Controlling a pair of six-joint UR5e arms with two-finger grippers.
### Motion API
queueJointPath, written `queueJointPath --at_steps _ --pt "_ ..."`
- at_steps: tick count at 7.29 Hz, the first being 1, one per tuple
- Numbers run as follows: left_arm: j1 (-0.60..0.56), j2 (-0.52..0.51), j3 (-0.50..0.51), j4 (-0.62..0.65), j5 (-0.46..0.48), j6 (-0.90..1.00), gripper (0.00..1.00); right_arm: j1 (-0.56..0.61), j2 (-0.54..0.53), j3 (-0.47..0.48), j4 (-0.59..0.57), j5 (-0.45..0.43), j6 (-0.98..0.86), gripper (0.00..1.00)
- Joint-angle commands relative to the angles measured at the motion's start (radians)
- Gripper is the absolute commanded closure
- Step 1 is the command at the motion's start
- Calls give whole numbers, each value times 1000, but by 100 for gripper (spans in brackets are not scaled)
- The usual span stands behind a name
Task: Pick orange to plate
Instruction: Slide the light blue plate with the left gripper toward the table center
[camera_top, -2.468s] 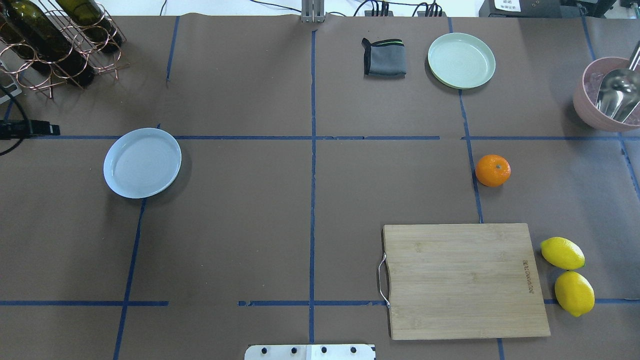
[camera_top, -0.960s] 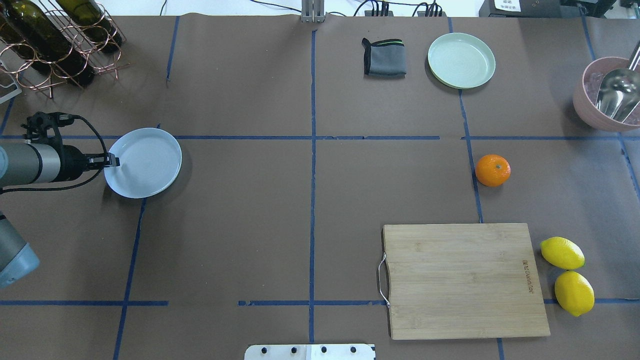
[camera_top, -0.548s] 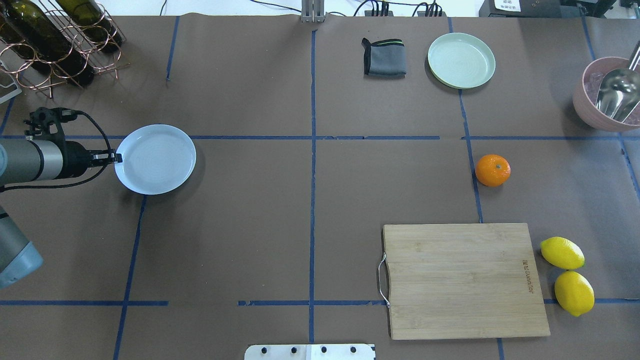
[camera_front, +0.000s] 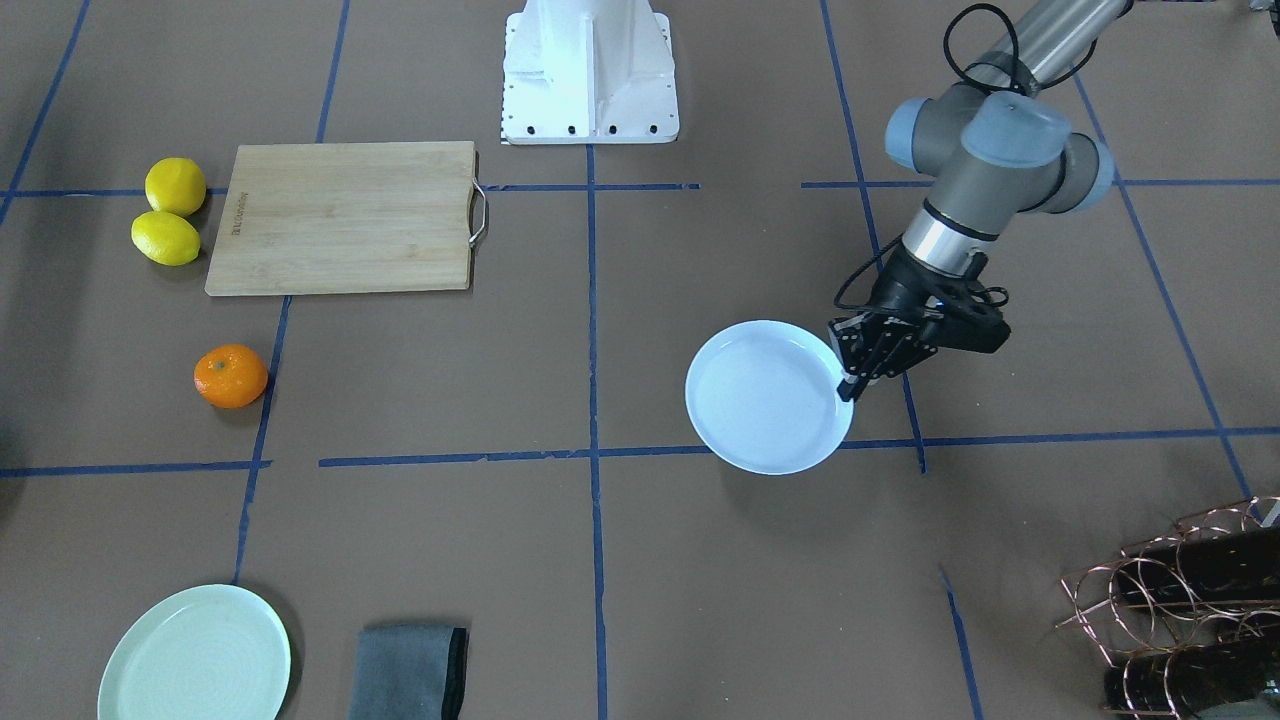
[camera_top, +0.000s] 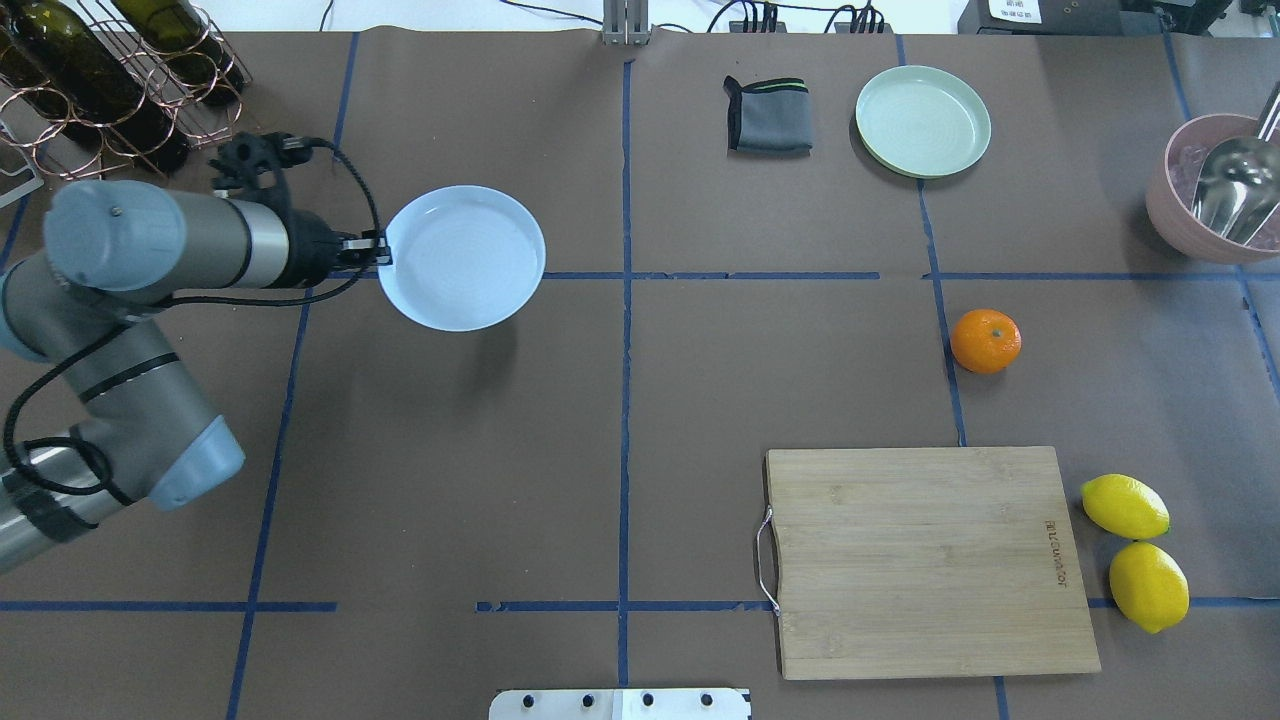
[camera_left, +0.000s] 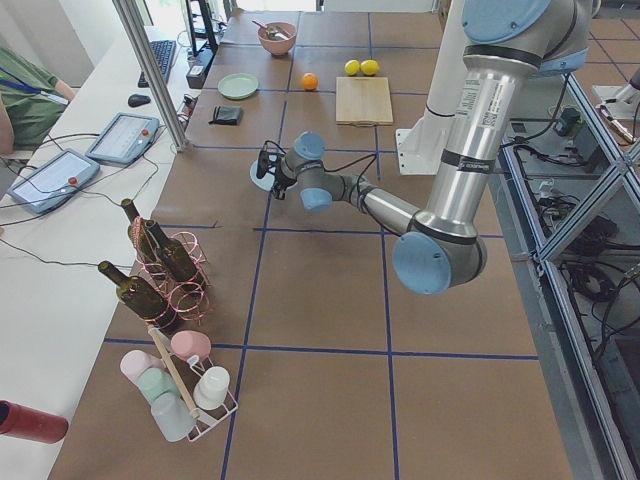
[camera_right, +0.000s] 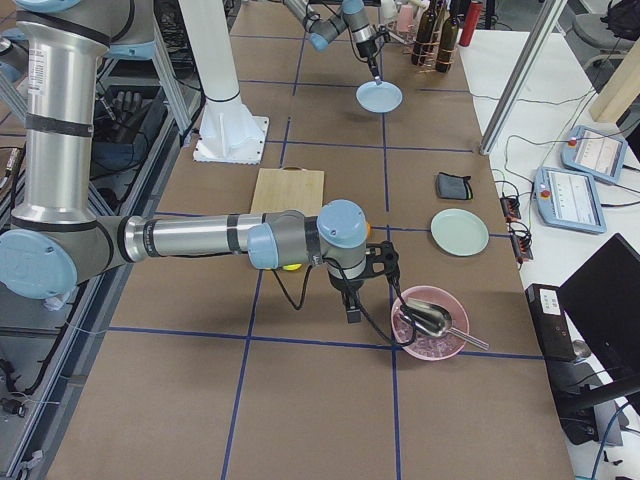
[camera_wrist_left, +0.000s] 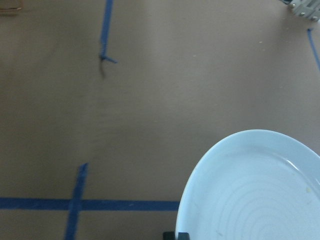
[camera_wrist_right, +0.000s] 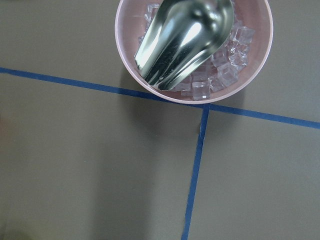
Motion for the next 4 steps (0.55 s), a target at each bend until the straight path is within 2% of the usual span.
queueJointPath --at_steps 1,2,4 --pt "114 -127 46 61 65 -34 100 0 5 8 3 0 -9 0" --pt "183 -147 59 61 140 -36 100 0 5 16 3 0 -6 0" --pt "214 -172 115 55 143 -47 100 0 5 16 3 0 -6 0"
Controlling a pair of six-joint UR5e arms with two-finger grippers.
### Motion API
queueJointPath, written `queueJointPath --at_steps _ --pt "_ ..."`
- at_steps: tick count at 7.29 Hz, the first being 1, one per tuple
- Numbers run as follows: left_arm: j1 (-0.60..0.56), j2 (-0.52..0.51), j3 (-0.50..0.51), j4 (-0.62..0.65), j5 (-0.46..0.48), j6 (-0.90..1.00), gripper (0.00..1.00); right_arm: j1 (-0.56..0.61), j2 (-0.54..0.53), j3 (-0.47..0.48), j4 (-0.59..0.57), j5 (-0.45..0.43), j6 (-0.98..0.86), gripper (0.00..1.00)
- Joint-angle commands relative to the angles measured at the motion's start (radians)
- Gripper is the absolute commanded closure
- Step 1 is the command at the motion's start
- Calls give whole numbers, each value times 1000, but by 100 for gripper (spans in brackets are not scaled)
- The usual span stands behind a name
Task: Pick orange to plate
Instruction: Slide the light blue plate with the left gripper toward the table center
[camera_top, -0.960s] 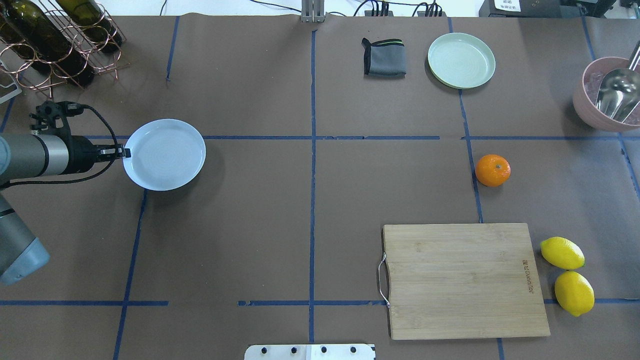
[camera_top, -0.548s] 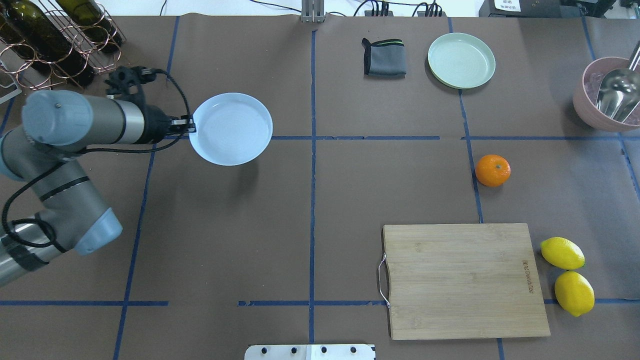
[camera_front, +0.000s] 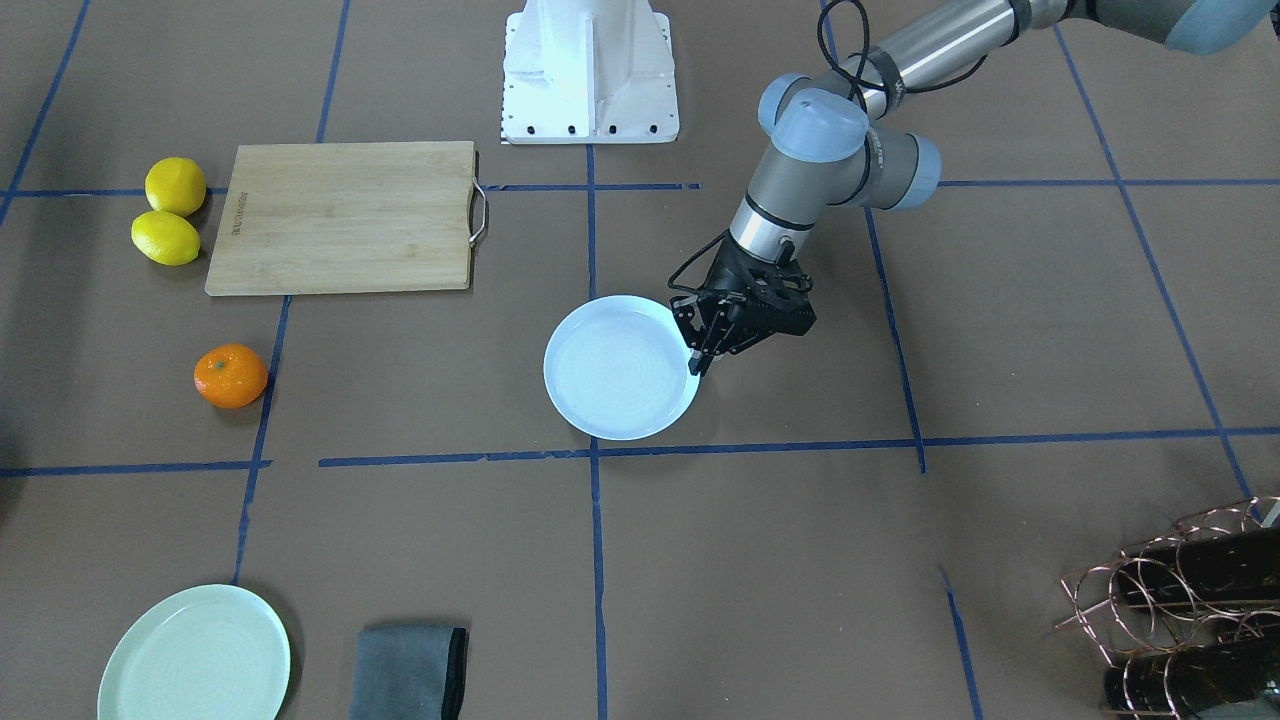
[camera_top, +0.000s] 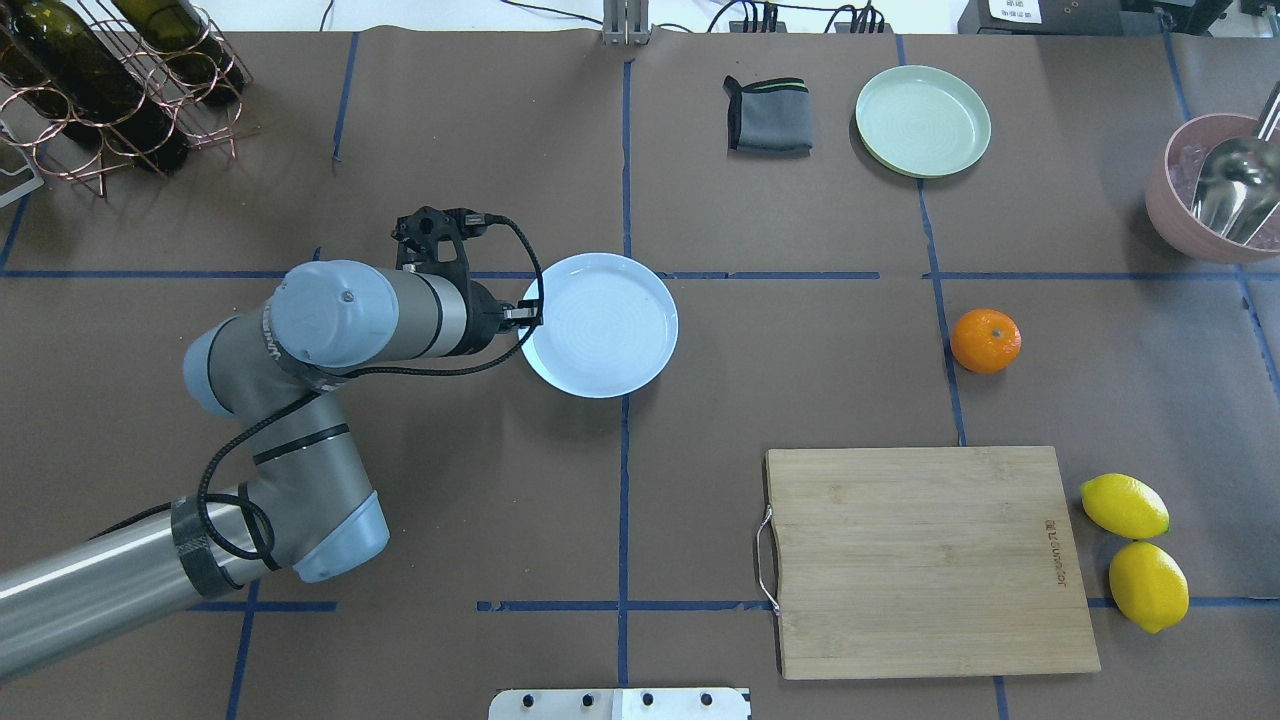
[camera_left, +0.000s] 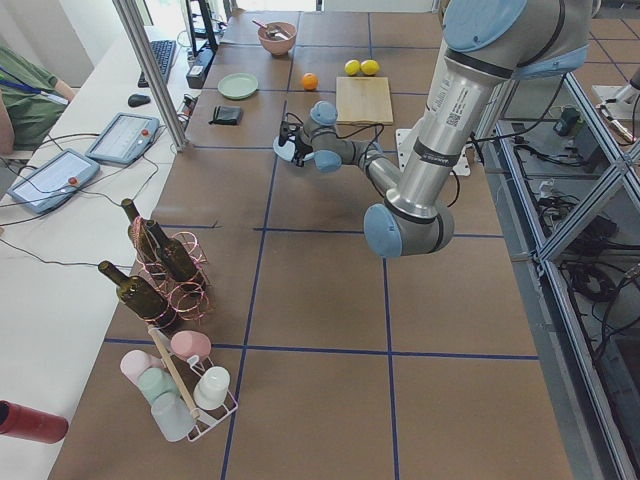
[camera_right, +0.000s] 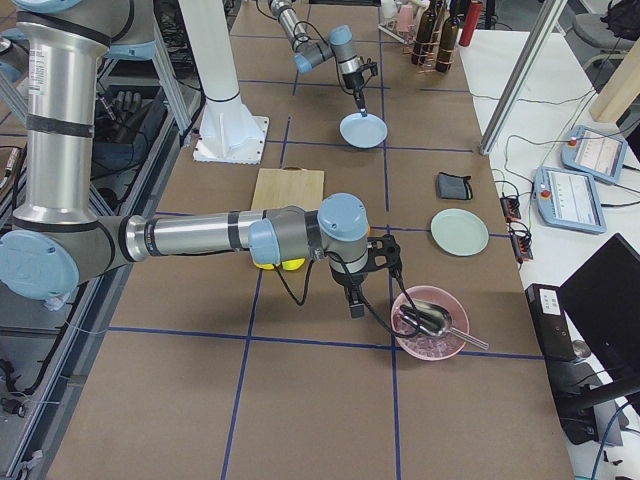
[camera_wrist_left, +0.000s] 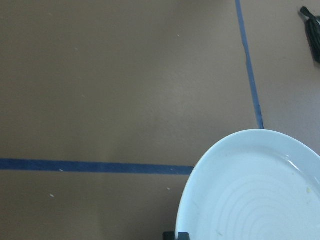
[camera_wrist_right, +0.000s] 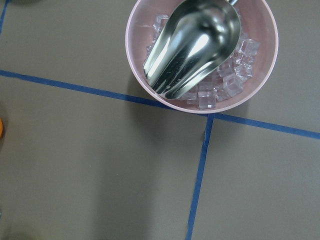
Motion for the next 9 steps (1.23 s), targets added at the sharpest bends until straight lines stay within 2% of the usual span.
queueJointPath --at_steps 1,2,3,4,5,6,7,8,9 --pt "36 -22 44 -5 12 -2 100 0 0 1 0 0 1 0" --pt "43 -25 47 -5 12 -3 100 0 -2 13 0 1 1 0" --pt "43 -33 47 -7 10 -3 85 0 -2 15 0 3 -5 0" --pt "45 -33 45 -3 10 4 1 0 -5 15 26 5 -2 0" --pt "40 -27 22 6 -1 12 0 -2 -32 12 120 8 6 0" --pt "-18 -7 -29 60 -69 127 0 -11 -27 12 161 11 9 0" --pt "-117 37 -132 199 -188 300 0 -27 -16 10 163 6 9 0" --pt "-227 86 -227 334 -258 499 0 -43 -17 10 163 -1 7 0" --pt "-369 132 -272 434 -327 715 0 -54 -16 10 163 -3 7 0"
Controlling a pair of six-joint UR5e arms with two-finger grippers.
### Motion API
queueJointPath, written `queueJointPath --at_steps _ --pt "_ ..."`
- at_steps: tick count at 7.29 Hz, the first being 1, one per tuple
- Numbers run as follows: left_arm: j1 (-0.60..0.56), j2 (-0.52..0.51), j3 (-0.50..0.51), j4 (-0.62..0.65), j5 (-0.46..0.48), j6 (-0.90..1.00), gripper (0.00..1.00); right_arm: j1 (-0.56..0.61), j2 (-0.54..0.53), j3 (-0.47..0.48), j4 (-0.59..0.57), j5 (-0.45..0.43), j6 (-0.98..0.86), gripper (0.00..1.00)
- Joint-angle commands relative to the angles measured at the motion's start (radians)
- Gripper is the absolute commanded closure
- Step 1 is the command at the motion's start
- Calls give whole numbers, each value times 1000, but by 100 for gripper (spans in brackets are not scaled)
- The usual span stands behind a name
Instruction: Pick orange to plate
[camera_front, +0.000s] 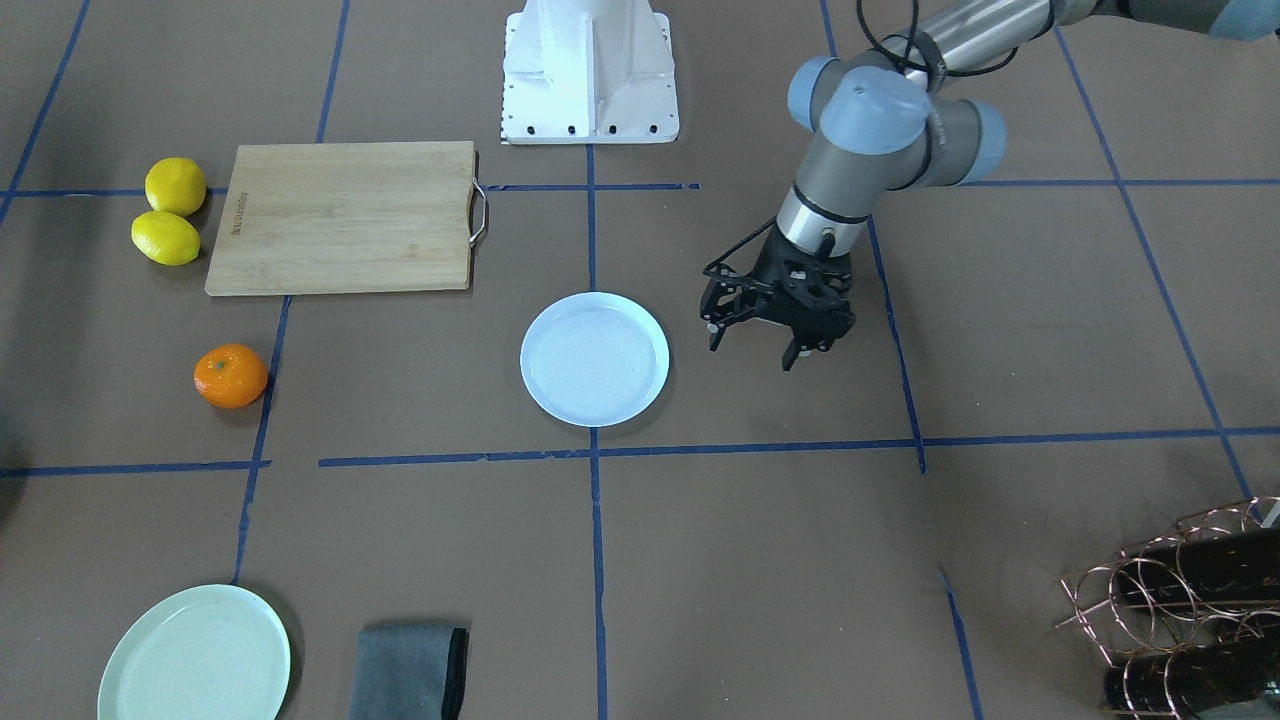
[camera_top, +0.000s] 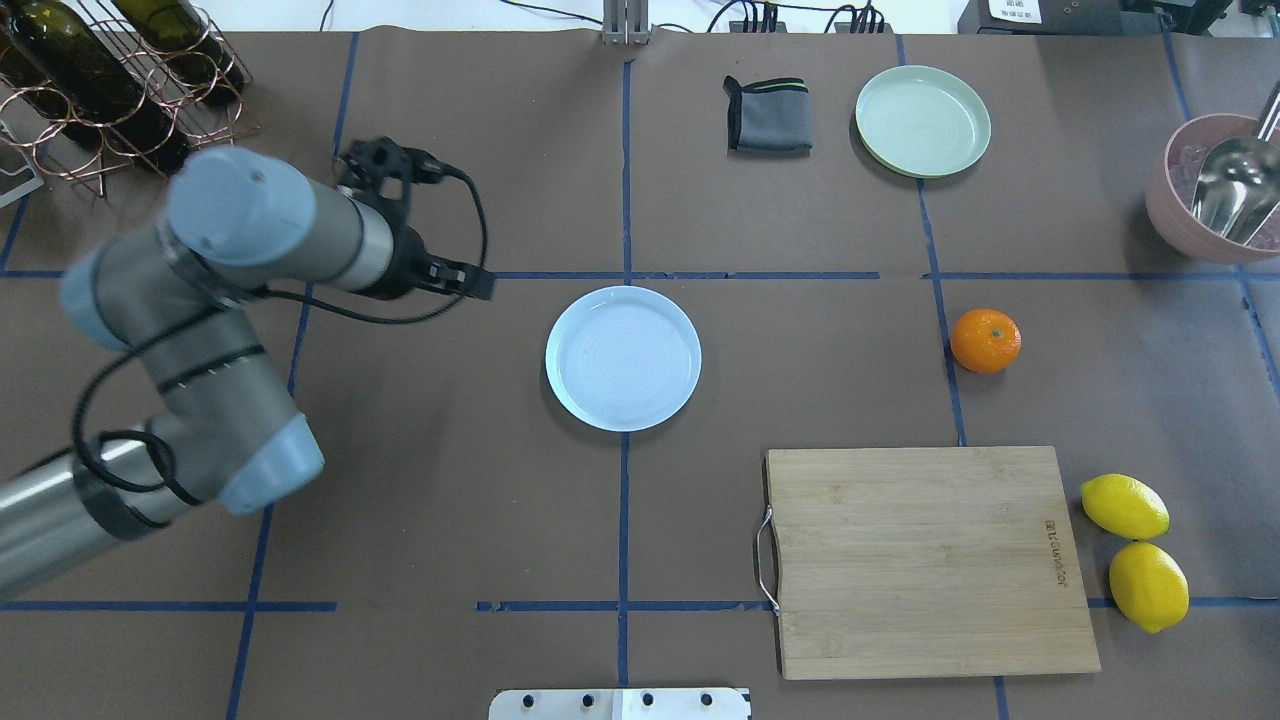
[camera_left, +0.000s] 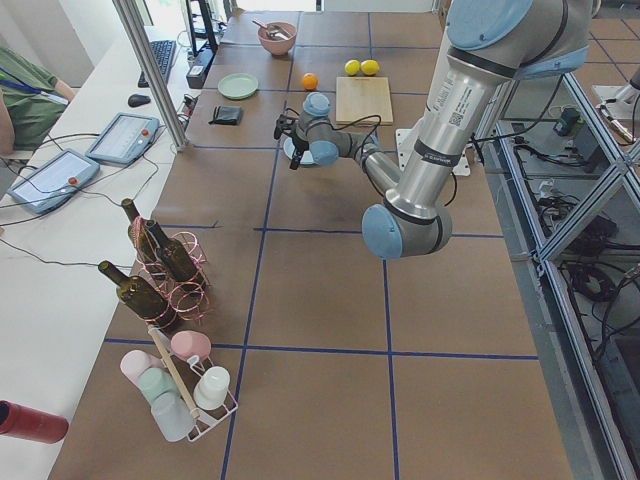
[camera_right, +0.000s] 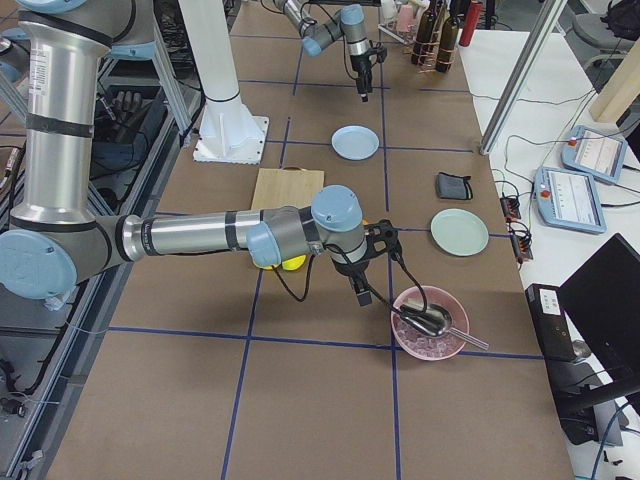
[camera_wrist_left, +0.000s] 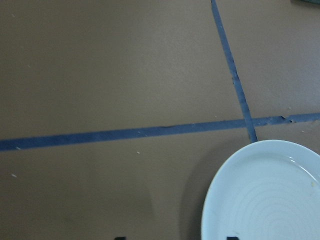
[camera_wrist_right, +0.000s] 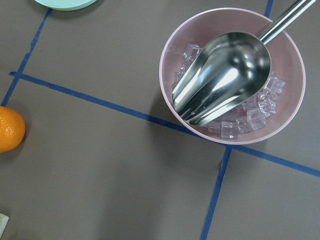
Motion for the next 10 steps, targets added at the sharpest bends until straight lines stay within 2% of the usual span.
queueJointPath --at_steps 1,2,3,5,7,9,10 --pt "-292 124 -94 145 -177 314 0 -24 8 0 3 -2 0 0" --pt "-437 179 -76 169 -311 318 0 -38 32 1 -6 1 4 0" --pt "-524 253 -73 178 -360 354 0 -61 52 1 -6 1 50 0" --pt "-628 385 -62 232 -368 585 0 -154 130 0 -8 -18 179 0" --pt "-769 468 8 261 -421 837 0 -228 193 -6 -26 -53 243 0" --pt "-827 540 34 290 -435 867 0 -306 258 -8 -58 -106 333 0" --pt "-828 580 1 306 -456 860 0 -402 270 -8 -45 -198 448 0"
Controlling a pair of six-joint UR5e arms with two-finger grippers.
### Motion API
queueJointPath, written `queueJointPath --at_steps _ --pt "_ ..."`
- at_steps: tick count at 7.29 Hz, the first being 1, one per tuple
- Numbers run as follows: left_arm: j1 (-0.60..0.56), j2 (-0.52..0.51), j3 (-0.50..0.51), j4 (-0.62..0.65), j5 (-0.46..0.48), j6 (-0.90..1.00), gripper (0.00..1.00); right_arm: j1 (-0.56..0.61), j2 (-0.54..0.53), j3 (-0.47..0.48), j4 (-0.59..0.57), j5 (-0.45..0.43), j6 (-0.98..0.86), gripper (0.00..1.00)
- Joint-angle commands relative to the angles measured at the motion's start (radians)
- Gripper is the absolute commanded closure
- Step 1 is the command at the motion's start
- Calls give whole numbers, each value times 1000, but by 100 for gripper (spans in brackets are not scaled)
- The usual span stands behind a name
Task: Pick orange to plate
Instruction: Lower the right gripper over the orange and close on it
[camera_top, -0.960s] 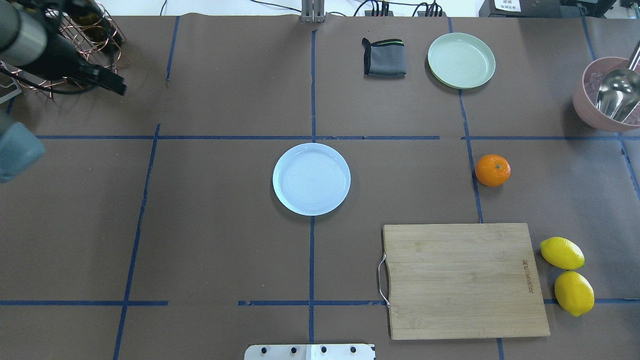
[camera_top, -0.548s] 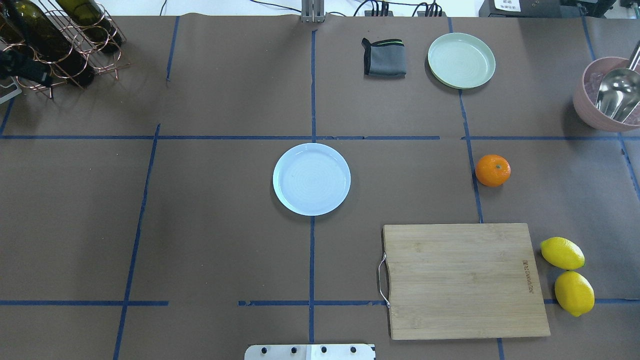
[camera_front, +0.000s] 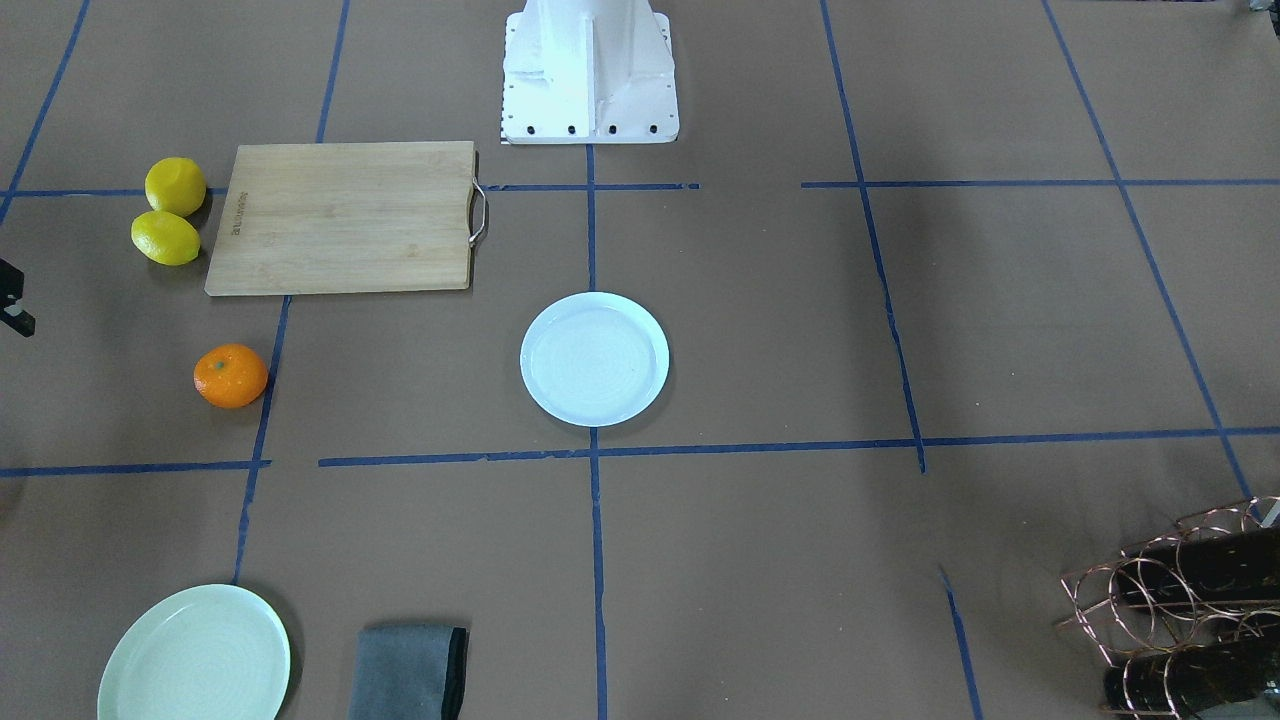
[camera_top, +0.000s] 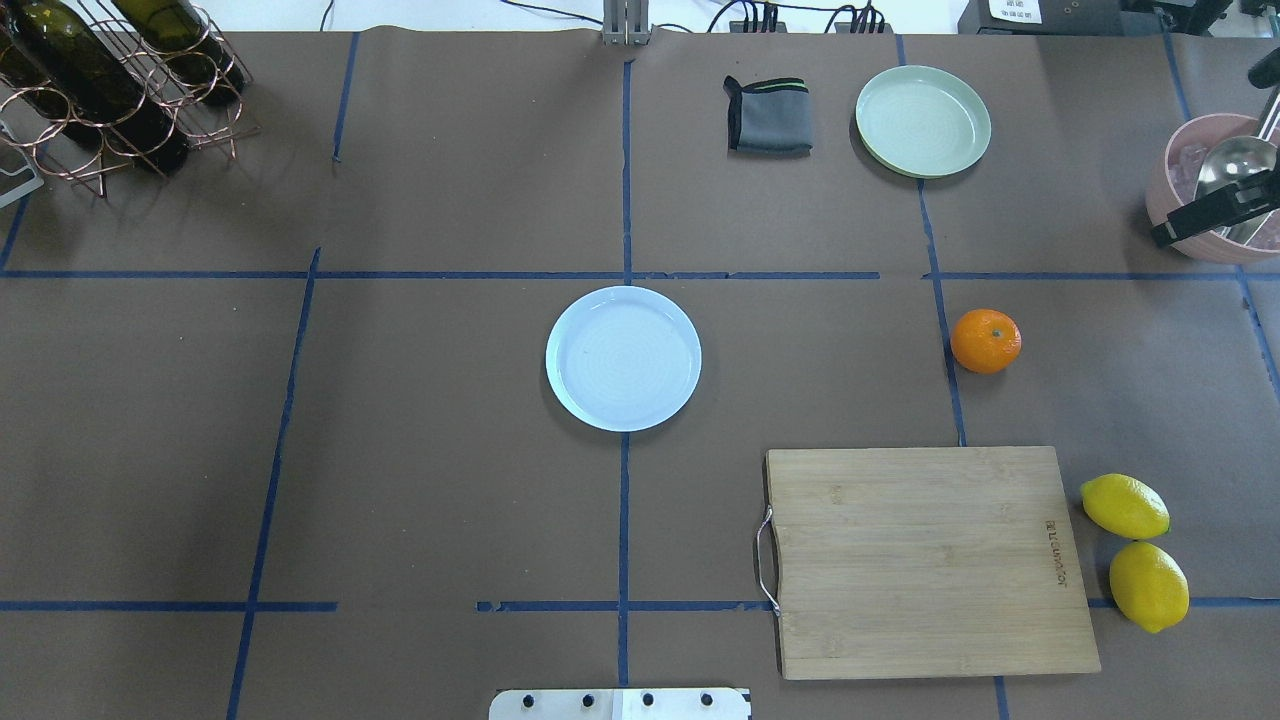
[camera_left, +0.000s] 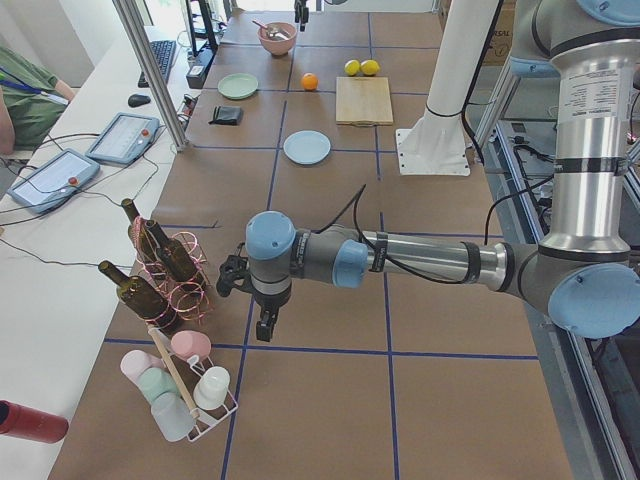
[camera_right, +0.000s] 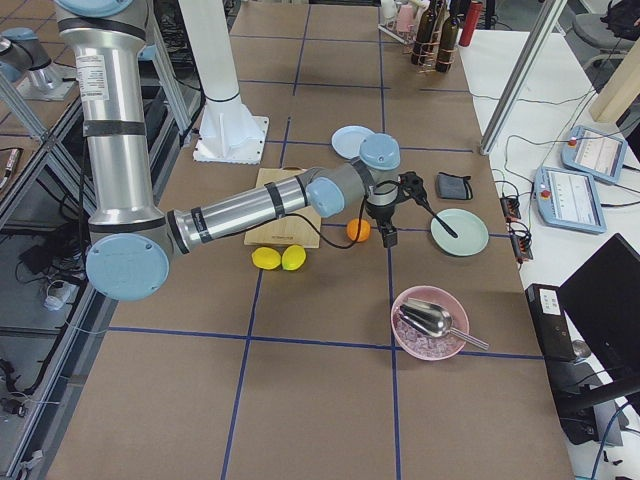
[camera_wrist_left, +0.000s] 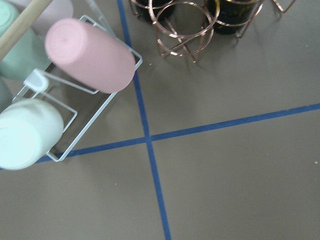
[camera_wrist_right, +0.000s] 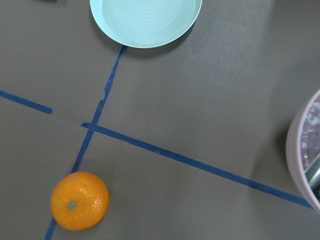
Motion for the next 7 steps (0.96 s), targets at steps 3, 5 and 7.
queueJointPath --at_steps 3,5,7 --pt "-14 58 -24 10 -21 0 0 -256 36 -13 79 -223 315 0" --pt "-12 56 -22 10 -22 0 0 -343 37 -112 263 -291 440 0" --pt "-14 56 -22 10 -24 1 0 -376 36 -159 357 -313 482 0"
